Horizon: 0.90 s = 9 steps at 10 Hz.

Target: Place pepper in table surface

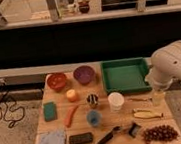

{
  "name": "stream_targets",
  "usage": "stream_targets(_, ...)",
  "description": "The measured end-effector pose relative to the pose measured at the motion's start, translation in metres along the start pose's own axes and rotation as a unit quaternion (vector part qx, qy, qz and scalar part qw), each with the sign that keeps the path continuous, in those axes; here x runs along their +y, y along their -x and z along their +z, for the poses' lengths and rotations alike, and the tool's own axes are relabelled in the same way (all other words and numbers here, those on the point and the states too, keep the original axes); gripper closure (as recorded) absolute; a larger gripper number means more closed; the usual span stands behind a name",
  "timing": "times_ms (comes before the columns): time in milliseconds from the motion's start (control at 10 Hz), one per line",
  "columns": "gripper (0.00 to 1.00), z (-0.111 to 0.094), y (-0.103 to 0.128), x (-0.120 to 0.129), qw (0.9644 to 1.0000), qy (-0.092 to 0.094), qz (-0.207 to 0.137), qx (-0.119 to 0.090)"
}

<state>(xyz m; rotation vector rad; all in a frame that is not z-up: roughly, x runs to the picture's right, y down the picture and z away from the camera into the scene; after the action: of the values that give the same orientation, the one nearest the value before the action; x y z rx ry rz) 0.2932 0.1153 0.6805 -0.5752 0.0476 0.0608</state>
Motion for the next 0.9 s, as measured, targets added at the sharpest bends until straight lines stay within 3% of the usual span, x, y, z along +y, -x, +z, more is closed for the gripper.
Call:
stream_targets(200,0.20,0.003,0.006,0.004,0.9999,0.005,-0.002,-0.009)
stream_targets(600,0.20,0.009,0.029,0.014,0.9976,0.030,-0.021,-0.060)
stream_targets(900,0.20,0.010,0.054,0.028,0.9916,0.052,-0.043,-0.111)
